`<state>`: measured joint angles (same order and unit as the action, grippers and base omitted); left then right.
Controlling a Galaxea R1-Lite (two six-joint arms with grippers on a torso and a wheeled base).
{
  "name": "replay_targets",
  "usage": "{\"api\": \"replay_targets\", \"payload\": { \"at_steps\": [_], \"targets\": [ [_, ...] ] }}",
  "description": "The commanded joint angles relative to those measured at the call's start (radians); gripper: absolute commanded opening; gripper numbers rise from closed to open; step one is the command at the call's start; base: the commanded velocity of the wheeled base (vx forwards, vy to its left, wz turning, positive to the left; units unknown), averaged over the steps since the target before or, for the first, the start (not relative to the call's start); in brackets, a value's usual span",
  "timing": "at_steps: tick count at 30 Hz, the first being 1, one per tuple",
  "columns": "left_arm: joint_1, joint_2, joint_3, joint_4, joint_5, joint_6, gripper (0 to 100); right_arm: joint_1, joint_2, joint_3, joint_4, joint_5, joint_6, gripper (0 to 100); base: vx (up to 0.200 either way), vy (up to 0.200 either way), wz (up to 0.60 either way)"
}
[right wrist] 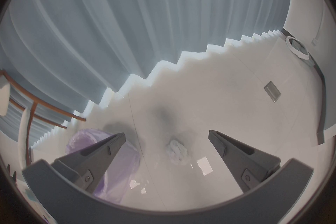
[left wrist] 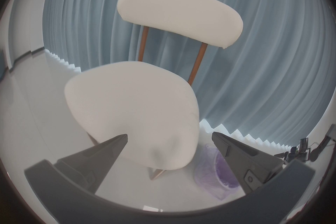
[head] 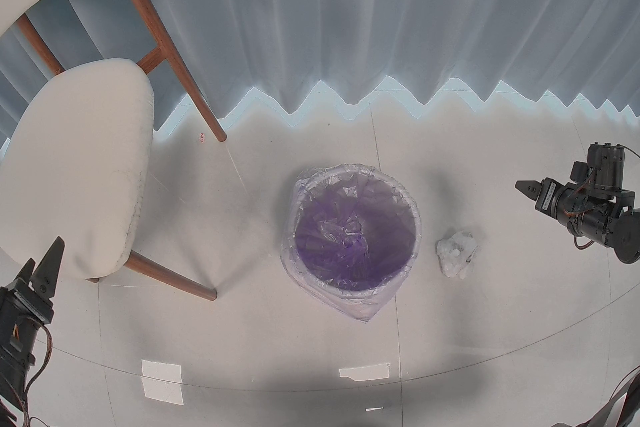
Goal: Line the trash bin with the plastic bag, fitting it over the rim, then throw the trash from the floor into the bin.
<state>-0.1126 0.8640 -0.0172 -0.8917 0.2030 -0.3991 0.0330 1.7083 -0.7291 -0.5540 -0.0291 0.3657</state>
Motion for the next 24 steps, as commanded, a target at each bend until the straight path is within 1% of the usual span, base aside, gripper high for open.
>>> {"api": "replay_targets", "payload": {
  "at_steps": [1, 2, 3, 6, 7, 8, 9, 11, 13, 16, 19, 20, 22, 23, 24],
  "targets": [
    [0.059, -0.349, 0.017, 0.266, 0.003, 0.102, 100, -0.008, -0.038, -0.093, 0.201, -0.005, -0.037, 100, 0.000, 0.000, 0.00],
    [0.059, -0.370, 0.017, 0.292, 0.003, 0.108, 100, -0.008, -0.033, -0.096, 0.204, -0.005, -0.036, 100, 0.000, 0.000, 0.00],
    [0.065, -0.513, 0.017, 0.467, 0.003, 0.134, 100, -0.007, -0.003, -0.104, 0.200, -0.011, -0.024, 100, 0.000, 0.000, 0.00],
    [0.090, -0.763, 0.017, 0.731, -0.002, 0.178, 100, -0.007, 0.034, -0.102, 0.171, -0.011, -0.016, 100, 0.000, 0.000, 0.00],
    [0.106, -0.856, 0.017, 0.824, -0.008, 0.209, 100, -0.007, 0.053, -0.099, 0.157, -0.009, -0.018, 100, 0.000, 0.000, 0.00],
    [0.109, -0.864, 0.017, 0.832, -0.011, 0.212, 100, -0.007, 0.059, -0.099, 0.154, -0.009, -0.019, 100, 0.000, 0.000, 0.00],
    [0.117, -0.864, 0.006, 0.867, -0.004, 0.230, 100, -0.008, 0.094, -0.099, 0.129, -0.009, -0.025, 100, 0.000, 0.000, 0.00],
    [0.117, -0.864, 0.013, 0.841, -0.005, 0.235, 100, -0.010, 0.126, -0.101, 0.100, -0.009, -0.027, 100, 0.000, 0.000, 0.00],
    [0.116, -0.864, 0.017, 0.853, -0.010, 0.286, 100, -0.013, 0.182, -0.104, 0.046, -0.009, -0.037, 100, 0.000, 0.000, 0.00],
    [0.116, -0.864, 0.017, 0.853, -0.011, 0.359, 100, -0.013, 0.252, -0.113, -0.006, -0.009, -0.087, 100, 0.000, 0.000, 0.00],
    [0.114, -0.864, 0.008, 0.872, -0.010, 0.353, 100, -0.013, 0.317, -0.121, -0.053, -0.009, -0.133, 100, 0.000, 0.000, 0.00],
    [0.116, -0.858, 0.003, 0.887, -0.005, 0.316, 100, -0.012, 0.353, -0.130, -0.079, -0.009, -0.139, 100, 0.000, 0.000, 0.00],
    [0.116, -0.858, 0.002, 0.892, -0.002, 0.301, 100, -0.013, 0.363, -0.134, -0.086, -0.009, -0.139, 100, 0.000, 0.000, 0.00],
    [0.117, -0.858, -0.003, 0.906, 0.024, 0.230, 100, -0.012, 0.433, -0.167, -0.115, -0.009, -0.139, 100, 0.000, 0.000, 0.00],
    [0.117, -0.858, -0.003, 0.906, 0.026, 0.237, 100, -0.012, 0.453, -0.179, -0.118, -0.011, -0.139, 100, 0.000, 0.000, 0.00]
  ]
}}
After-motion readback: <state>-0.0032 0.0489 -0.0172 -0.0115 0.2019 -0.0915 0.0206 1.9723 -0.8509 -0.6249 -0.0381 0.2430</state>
